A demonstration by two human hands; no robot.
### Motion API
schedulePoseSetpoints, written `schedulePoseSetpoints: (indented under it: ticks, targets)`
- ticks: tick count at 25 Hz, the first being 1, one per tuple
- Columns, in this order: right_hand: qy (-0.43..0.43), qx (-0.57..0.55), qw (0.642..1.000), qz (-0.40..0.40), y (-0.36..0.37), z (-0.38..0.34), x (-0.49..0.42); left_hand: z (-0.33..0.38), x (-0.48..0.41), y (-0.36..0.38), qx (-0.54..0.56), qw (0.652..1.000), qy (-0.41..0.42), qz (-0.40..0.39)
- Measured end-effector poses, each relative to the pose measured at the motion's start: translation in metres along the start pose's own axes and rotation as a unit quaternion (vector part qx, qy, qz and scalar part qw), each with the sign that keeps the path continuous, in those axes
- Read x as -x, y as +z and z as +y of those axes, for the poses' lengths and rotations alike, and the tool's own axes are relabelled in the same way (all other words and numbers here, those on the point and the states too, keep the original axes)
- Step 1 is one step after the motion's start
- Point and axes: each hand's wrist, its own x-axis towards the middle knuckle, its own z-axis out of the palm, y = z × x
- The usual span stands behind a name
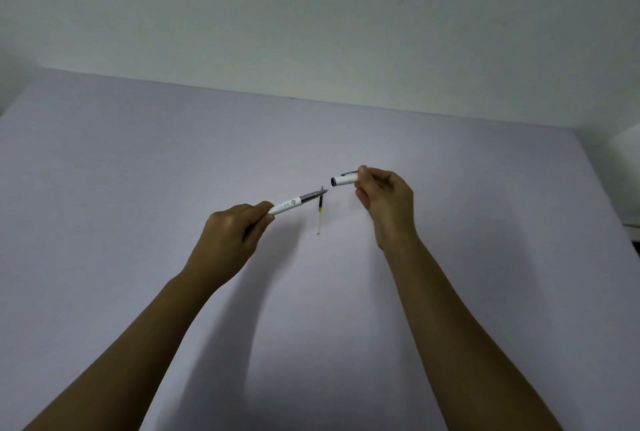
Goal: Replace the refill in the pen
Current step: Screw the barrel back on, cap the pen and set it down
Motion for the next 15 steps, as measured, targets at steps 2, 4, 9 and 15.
schedulePoseSetpoints:
  ticks: [2,4,9,15]
  targets:
    - [0.006,-0.007,1.0,-0.011,0.003,-0.005,0.004,0.002,-0.001,0.0,-0.001,1.0,0.004,0.004]
    - [0.005,-0.001,1.0,-0.018,0.006,-0.007,0.006,0.003,-0.002,-0.002,-0.006,1.0,0.002,0.01]
    - [-0.003,0.015,0.999,-0.035,0.01,-0.008,0.012,0.003,-0.001,-0.003,-0.008,1.0,0.002,0.02]
    - [-0.045,0.096,0.992,-0.062,0.014,-0.007,0.021,0.003,-0.002,-0.001,-0.008,1.0,0.007,0.013]
